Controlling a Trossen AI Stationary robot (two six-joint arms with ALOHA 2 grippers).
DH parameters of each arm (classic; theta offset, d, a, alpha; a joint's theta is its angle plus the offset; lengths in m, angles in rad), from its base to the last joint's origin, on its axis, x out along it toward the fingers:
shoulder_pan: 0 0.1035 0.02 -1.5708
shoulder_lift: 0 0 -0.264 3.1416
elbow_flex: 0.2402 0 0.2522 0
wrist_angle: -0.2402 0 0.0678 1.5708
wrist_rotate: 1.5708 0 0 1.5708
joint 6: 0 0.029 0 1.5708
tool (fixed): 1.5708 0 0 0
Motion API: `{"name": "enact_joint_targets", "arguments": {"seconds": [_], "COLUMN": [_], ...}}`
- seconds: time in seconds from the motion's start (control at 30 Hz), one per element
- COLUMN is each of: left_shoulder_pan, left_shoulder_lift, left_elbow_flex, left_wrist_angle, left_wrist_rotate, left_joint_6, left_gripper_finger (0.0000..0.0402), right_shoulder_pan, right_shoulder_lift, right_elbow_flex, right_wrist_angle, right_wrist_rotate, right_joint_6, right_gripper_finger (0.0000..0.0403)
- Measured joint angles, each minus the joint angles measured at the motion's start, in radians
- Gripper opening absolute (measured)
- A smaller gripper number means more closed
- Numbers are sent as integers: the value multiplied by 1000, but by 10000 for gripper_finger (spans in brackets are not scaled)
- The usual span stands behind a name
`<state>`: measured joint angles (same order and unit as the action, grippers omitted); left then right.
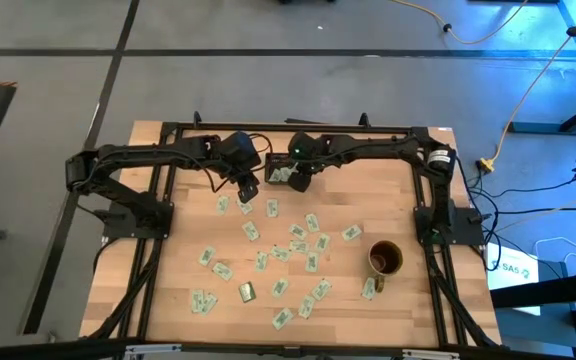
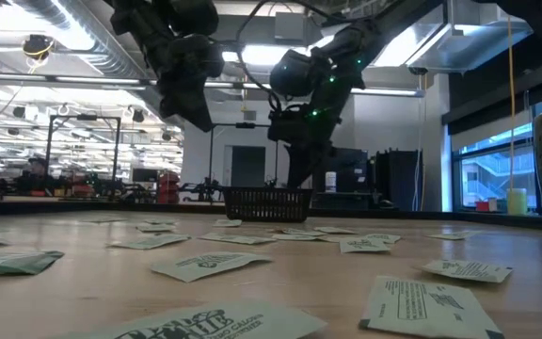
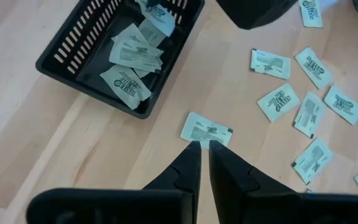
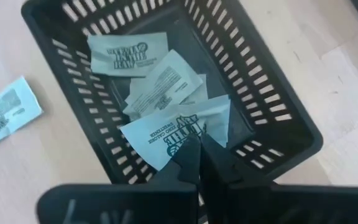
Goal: Pick and place Stevia / Truvia into bins
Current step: Put the white stevia packet into the black bin
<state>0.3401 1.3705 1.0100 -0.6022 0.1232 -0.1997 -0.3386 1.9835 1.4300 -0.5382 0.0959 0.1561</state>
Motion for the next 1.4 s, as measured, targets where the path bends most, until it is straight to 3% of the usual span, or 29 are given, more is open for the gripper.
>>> {"name": "enact_joint_targets", "arguments": {"seconds": [0.23,0.67,0.87,1.03,1.17,1.4], "left_shoulder_pan": [0,0,-4,-22,-38,-39], "left_shoulder_lift": [0,0,0,-1,-1,-1], "left_elbow_flex": [0,0,-1,-61,-130,-204], "left_wrist_angle": [0,-6,-161,-225,-218,-181], "left_wrist_rotate": [-43,-44,-52,-142,-178,-191], "left_joint_6": [1,4,5,57,90,13], "left_gripper_finger": [29,29,29,29,29,29], "right_shoulder_pan": [-2,-1,6,6,6,8], "right_shoulder_lift": [0,-21,-107,-166,-182,-180], "right_elbow_flex": [0,0,0,0,1,1], "right_wrist_angle": [-3,-32,-124,-122,-98,-95], "right_wrist_rotate": [-1,-4,-1,6,9,9], "right_joint_6": [-1,44,39,7,-3,-1], "right_gripper_finger": [18,103,105,106,106,106]}}
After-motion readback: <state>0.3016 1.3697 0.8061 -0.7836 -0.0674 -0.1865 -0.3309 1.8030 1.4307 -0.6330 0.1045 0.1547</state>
